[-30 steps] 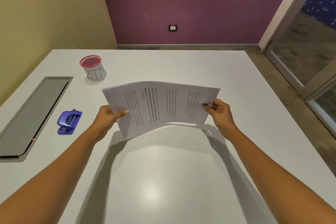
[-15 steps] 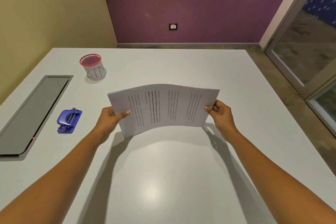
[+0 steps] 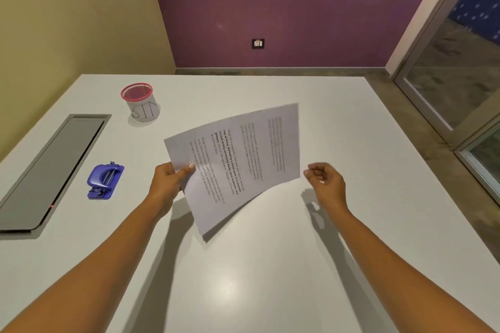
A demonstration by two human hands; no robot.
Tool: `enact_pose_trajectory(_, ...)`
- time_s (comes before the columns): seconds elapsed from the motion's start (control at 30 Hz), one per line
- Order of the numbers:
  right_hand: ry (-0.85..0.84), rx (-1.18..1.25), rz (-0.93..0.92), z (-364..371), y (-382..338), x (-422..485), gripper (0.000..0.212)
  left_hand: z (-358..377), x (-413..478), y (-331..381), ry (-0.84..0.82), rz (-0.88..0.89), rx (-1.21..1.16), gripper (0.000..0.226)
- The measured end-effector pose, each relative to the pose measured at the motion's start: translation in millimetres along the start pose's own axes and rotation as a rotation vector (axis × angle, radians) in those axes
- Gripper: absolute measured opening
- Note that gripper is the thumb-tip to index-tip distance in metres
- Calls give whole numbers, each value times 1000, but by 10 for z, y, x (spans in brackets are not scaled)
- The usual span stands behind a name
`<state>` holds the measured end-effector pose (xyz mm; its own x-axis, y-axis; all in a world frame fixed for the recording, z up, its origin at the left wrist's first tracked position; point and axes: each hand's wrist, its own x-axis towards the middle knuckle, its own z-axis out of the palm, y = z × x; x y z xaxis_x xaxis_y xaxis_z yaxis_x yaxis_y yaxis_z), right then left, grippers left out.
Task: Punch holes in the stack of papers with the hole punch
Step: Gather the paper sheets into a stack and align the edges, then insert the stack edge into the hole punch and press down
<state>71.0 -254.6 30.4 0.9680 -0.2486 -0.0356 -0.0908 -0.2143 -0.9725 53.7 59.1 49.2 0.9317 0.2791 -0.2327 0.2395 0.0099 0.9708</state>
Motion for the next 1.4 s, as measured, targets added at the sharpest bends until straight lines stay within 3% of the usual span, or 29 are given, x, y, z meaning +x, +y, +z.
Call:
enact_pose_trajectory(0.1, -166, -32, 155, 65, 78, -143, 5, 66, -56, -53, 55, -41, -79, 25)
enact_pose_trajectory(0.27, -395, -37, 436, 255, 76, -363, 16, 164, -168, -130, 171, -123, -273, 31)
enact_pose_trajectory(0.43, -443, 120, 653, 503, 3, -465, 27, 250, -276, -175, 271, -202, -412, 30)
enact_pose_trajectory(0.6, -363, 309, 658, 774, -101, -468, 18, 256, -349, -263, 316, -279, -468, 28)
enact_pose_trajectory(0.7, -257, 296, 650, 893, -196, -455, 4, 205, -358, -272, 309, -292, -466, 30)
enact_pose_trajectory(0.83, -195, 152, 605, 1055, -228, -462, 44, 31, -307, -303, 288, -313, -420, 26)
enact_pose_trajectory(1.1, -124, 30, 539, 1307, -109, -397, 50, -675, -37, -301, 222, -354, -343, 4)
enact_pose_trajectory(1.2, -121, -6, 527, 1348, -81, -369, 47, -1063, 117, -252, 193, -348, -265, 23)
enact_pose_trajectory(1.4, -146, -24, 486, 1436, -88, -345, 41, -1764, 486, -174, 437, -222, 28, 11)
